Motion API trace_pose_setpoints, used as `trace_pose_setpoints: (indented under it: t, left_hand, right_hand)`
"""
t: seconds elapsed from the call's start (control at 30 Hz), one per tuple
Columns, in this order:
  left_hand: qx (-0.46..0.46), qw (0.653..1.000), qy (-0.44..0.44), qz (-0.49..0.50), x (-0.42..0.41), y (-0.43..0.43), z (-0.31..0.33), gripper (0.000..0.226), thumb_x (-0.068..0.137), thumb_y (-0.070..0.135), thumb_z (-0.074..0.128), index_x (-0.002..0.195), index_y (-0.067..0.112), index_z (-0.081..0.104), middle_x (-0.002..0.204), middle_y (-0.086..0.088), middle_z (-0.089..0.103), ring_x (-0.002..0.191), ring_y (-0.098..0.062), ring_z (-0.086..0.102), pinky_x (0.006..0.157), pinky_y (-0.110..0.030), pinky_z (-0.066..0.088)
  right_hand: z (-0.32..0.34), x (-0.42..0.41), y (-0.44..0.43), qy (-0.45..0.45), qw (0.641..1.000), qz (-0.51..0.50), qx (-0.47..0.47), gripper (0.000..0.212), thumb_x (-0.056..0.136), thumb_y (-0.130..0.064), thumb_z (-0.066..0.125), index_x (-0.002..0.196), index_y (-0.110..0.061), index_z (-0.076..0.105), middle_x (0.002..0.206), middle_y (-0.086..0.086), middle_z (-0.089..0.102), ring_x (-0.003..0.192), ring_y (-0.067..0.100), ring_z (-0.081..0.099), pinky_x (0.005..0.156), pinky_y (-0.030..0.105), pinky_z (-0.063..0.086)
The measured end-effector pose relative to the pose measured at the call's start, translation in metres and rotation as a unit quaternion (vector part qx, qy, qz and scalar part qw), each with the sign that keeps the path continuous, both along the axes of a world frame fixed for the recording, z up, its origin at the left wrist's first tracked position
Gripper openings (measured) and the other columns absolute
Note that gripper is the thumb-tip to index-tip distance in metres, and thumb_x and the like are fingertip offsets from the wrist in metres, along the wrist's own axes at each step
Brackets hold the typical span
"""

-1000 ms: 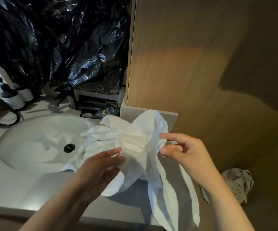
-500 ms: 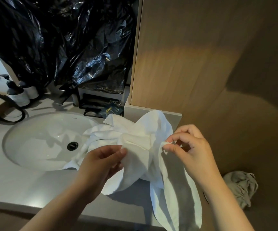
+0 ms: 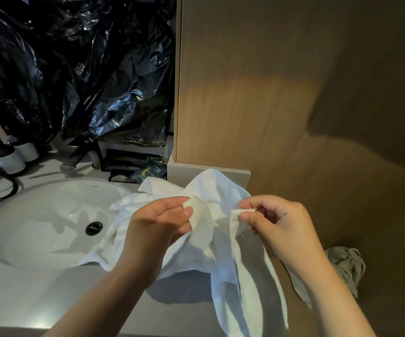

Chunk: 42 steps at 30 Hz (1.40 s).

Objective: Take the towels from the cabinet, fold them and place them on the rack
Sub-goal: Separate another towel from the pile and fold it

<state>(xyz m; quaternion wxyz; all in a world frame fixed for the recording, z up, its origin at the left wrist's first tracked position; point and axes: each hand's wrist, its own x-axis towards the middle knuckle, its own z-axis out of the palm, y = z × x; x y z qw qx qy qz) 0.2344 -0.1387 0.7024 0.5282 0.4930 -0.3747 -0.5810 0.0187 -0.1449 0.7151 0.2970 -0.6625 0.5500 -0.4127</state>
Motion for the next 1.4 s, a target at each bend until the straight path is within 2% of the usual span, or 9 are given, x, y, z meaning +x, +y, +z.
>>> trace_pose_setpoints:
  t: [0.07,0.3,0.47,0.57,0.7,0.87,0.97,1.27,1.4]
  left_hand:
    - [-0.014,1.0,-0.005,-0.017,-0.006,0.001,0.005,0.017,0.089,0.002,0.063,0.102,0.01,0.07,0.089,-0.001,0.073,0.078,-0.005,0.069,0.072,-0.02,0.057]
    - [-0.067,0.997,-0.005,-0.03,-0.026,0.005,0.018,0.014,0.084,-0.003,0.066,0.092,0.006,0.074,0.085,-0.005,0.077,0.077,-0.013,0.073,0.062,-0.014,0.054]
    - [-0.083,0.995,0.028,-0.042,-0.036,0.008,0.023,0.016,0.083,-0.004,0.066,0.09,0.007,0.075,0.084,-0.007,0.077,0.079,-0.016,0.074,0.063,-0.015,0.054]
    - [-0.099,0.994,0.007,-0.035,-0.038,0.008,0.022,0.02,0.083,-0.006,0.065,0.088,0.009,0.075,0.083,-0.006,0.077,0.078,-0.015,0.074,0.064,-0.015,0.054]
    - [-0.114,0.993,-0.035,-0.015,-0.038,0.011,0.021,0.024,0.082,-0.006,0.067,0.082,0.016,0.077,0.081,0.0,0.077,0.078,-0.011,0.073,0.065,-0.012,0.052]
    - [-0.159,0.974,-0.161,0.029,-0.036,0.017,0.019,0.028,0.083,0.008,0.07,0.078,0.035,0.077,0.08,0.02,0.074,0.078,0.002,0.069,0.065,-0.005,0.047]
    - [-0.143,0.98,-0.136,0.022,-0.035,0.019,0.015,0.022,0.082,0.013,0.071,0.089,0.034,0.077,0.086,0.019,0.075,0.084,0.0,0.07,0.07,-0.009,0.049]
    - [-0.172,0.981,-0.067,0.056,-0.035,0.009,0.016,0.028,0.084,-0.006,0.065,0.091,0.021,0.073,0.085,0.01,0.076,0.082,-0.005,0.072,0.07,-0.009,0.051]
    - [-0.224,0.972,-0.063,0.028,-0.026,-0.003,0.03,0.027,0.085,-0.008,0.063,0.095,0.015,0.071,0.088,0.0,0.076,0.083,-0.01,0.071,0.074,-0.013,0.052]
  right_hand:
    - [0.003,0.001,0.001,0.002,1.0,-0.003,0.003,0.019,0.085,-0.015,0.075,0.085,-0.034,0.076,0.076,-0.015,0.071,0.071,0.01,0.066,0.066,0.02,0.055]
    - [0.023,0.011,0.012,-0.086,0.995,0.032,-0.038,0.013,0.08,-0.012,0.076,0.078,-0.025,0.078,0.066,0.005,0.068,0.06,0.02,0.059,0.06,0.029,0.052]
    - [0.026,0.014,0.008,-0.132,0.99,0.038,-0.032,0.017,0.077,-0.008,0.078,0.076,-0.024,0.079,0.065,0.012,0.065,0.058,0.014,0.051,0.057,0.02,0.043]
    - [0.025,0.014,0.007,-0.134,0.99,0.04,-0.022,0.012,0.076,-0.012,0.079,0.077,-0.023,0.079,0.067,0.02,0.064,0.058,0.027,0.047,0.058,0.024,0.042]
    - [0.023,0.015,0.004,-0.135,0.99,0.044,-0.005,0.013,0.077,-0.01,0.078,0.076,-0.023,0.079,0.069,0.023,0.063,0.057,0.014,0.047,0.057,0.02,0.041]
    - [0.02,0.02,0.003,-0.142,0.989,0.038,0.007,0.01,0.078,-0.013,0.078,0.076,-0.023,0.078,0.068,0.027,0.057,0.057,0.019,0.044,0.057,0.026,0.04]
    - [0.019,0.022,0.001,-0.146,0.989,0.032,0.011,0.006,0.078,-0.014,0.079,0.077,-0.019,0.076,0.07,0.029,0.057,0.06,0.029,0.046,0.06,0.033,0.041]
    - [0.021,0.023,-0.007,-0.092,0.993,0.062,-0.026,0.009,0.079,-0.017,0.08,0.078,-0.025,0.076,0.071,0.007,0.067,0.061,0.014,0.051,0.057,0.018,0.041]
    - [0.033,0.019,-0.023,-0.073,0.987,0.132,-0.056,0.006,0.081,-0.021,0.076,0.079,-0.025,0.073,0.107,-0.014,0.072,0.105,0.008,0.064,0.083,0.022,0.048]
